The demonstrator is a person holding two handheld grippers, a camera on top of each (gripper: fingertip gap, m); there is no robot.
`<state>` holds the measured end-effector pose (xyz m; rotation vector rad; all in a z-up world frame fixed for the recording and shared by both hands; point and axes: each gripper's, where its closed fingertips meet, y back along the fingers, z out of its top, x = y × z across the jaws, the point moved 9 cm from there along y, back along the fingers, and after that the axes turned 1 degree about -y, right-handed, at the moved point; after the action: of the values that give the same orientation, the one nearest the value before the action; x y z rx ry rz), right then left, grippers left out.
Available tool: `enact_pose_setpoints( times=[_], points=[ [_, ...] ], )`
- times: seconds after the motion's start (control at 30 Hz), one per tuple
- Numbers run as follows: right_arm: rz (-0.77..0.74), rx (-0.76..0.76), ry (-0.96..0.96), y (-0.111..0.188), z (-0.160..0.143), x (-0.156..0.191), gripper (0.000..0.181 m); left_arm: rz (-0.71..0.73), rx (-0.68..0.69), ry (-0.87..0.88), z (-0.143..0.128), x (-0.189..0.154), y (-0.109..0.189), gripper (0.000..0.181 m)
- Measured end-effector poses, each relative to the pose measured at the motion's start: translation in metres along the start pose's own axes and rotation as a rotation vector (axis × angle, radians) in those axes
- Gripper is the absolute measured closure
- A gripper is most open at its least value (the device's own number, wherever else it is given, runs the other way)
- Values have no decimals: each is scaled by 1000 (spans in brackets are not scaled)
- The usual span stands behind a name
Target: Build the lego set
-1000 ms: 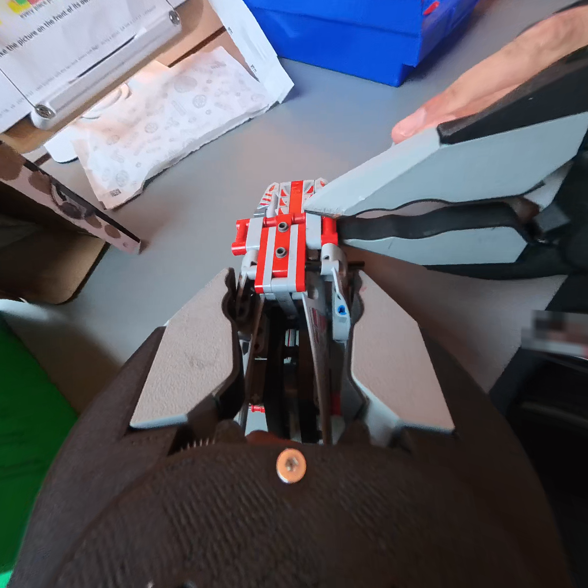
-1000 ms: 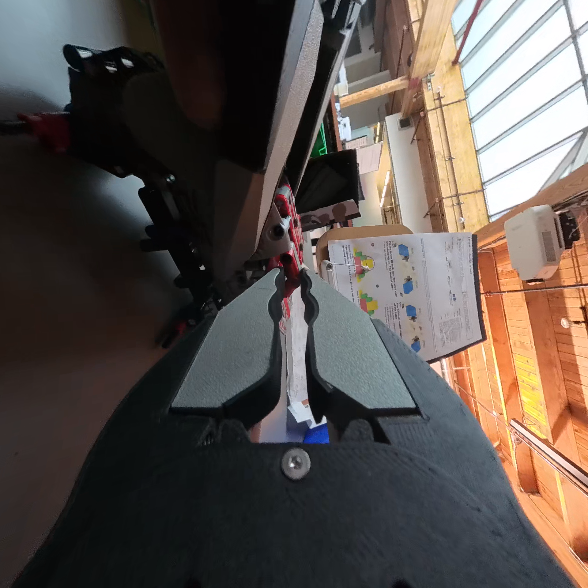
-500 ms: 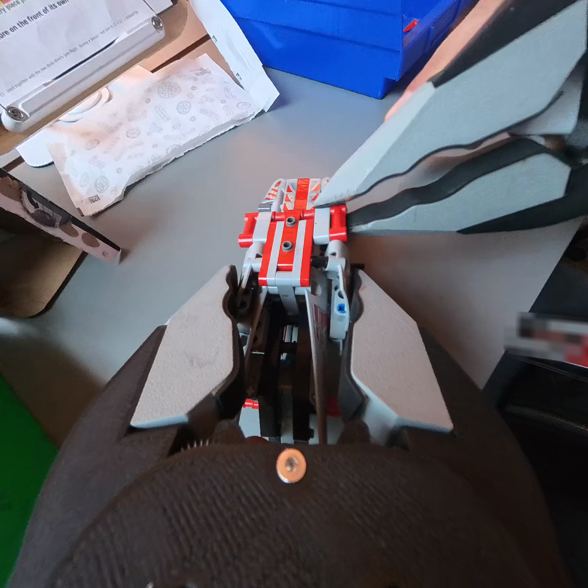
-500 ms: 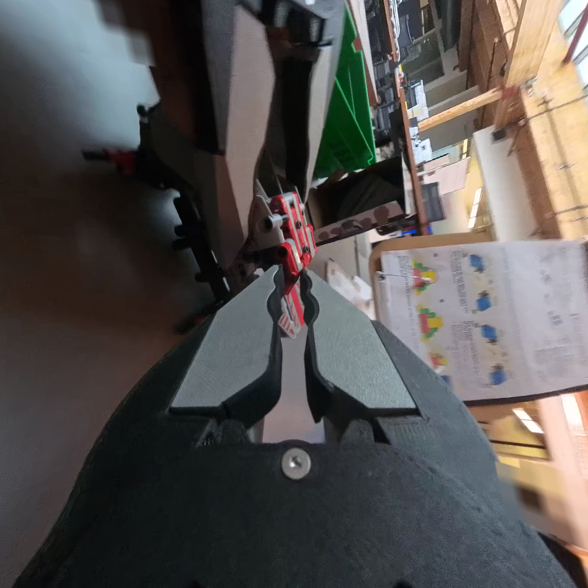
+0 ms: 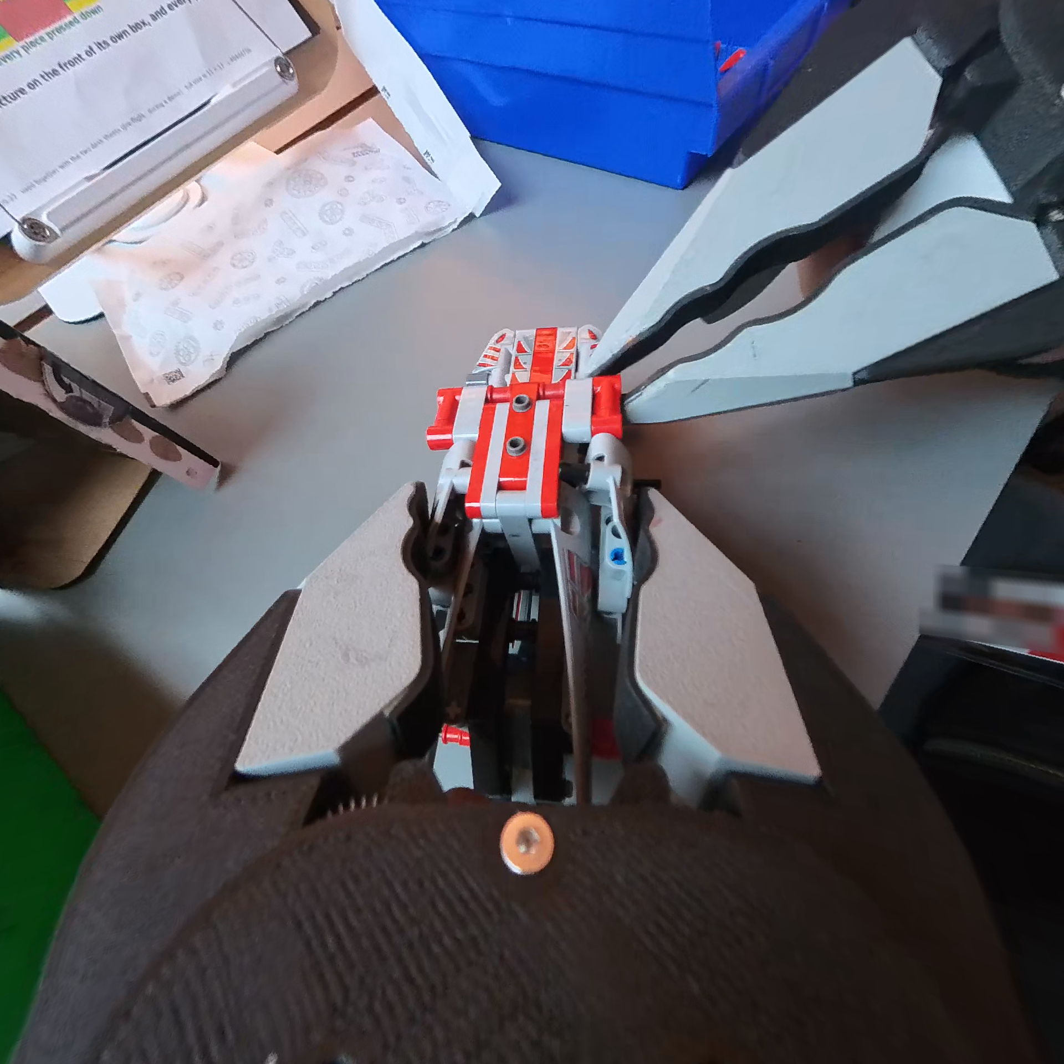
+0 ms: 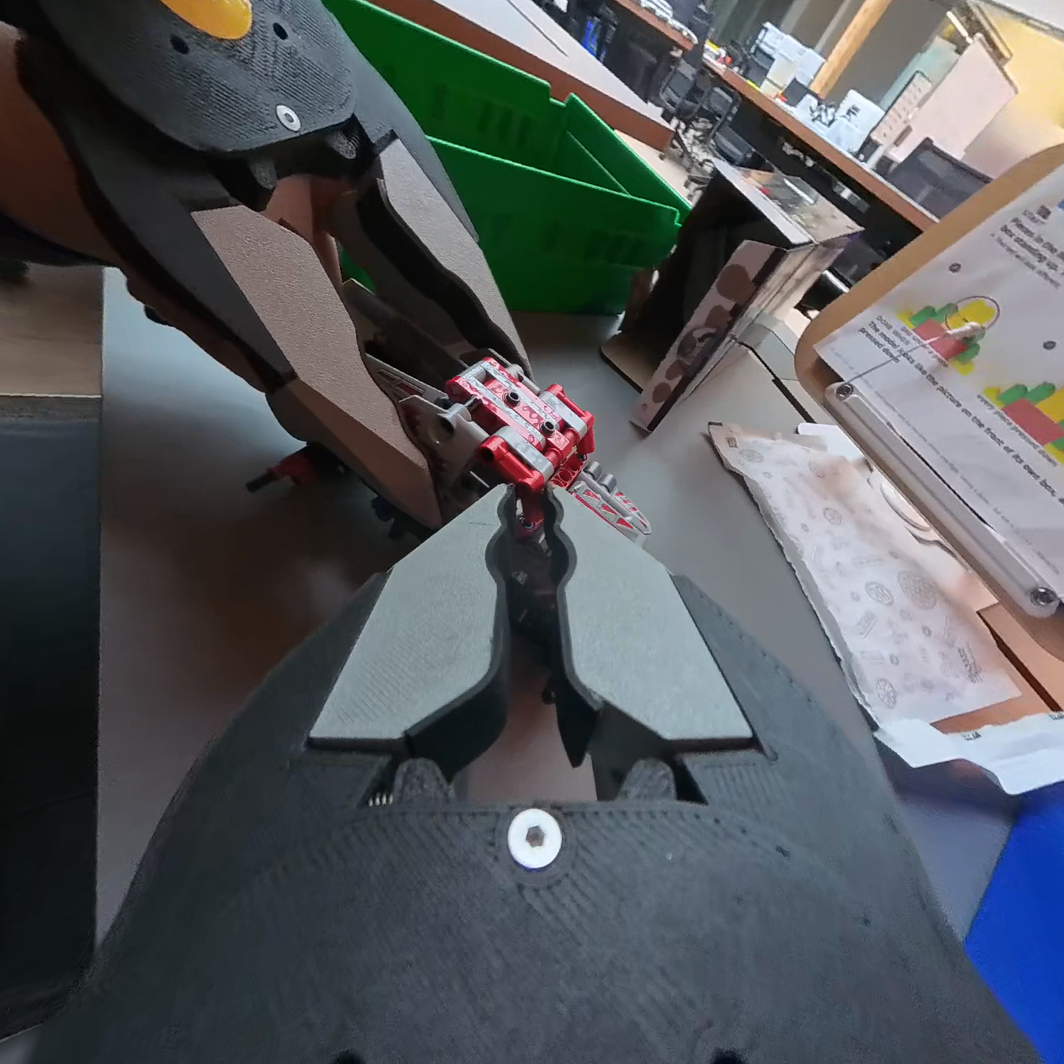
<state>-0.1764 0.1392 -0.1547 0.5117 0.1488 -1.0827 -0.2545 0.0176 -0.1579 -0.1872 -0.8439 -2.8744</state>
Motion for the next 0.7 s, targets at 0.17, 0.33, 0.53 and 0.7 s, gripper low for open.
enact_pose_setpoints(
  times=[0.17, 0.33, 0.53, 0.7],
  points=[
    [-8, -34, -276, 13, 0, -3, 168, 17, -11, 8, -1, 1, 0, 110],
    [249, -94, -760, 17, -8, -4, 154, 54, -33, 6, -2, -3, -2, 109],
    [380, -202, -1169, 4, -20, -10, 179, 210, 24, -100, 0, -17, -11, 106],
    [437, -284, -1396, -2, -28, -10, 181, 245, 7, -110, 0, -17, -13, 107]
  ],
)
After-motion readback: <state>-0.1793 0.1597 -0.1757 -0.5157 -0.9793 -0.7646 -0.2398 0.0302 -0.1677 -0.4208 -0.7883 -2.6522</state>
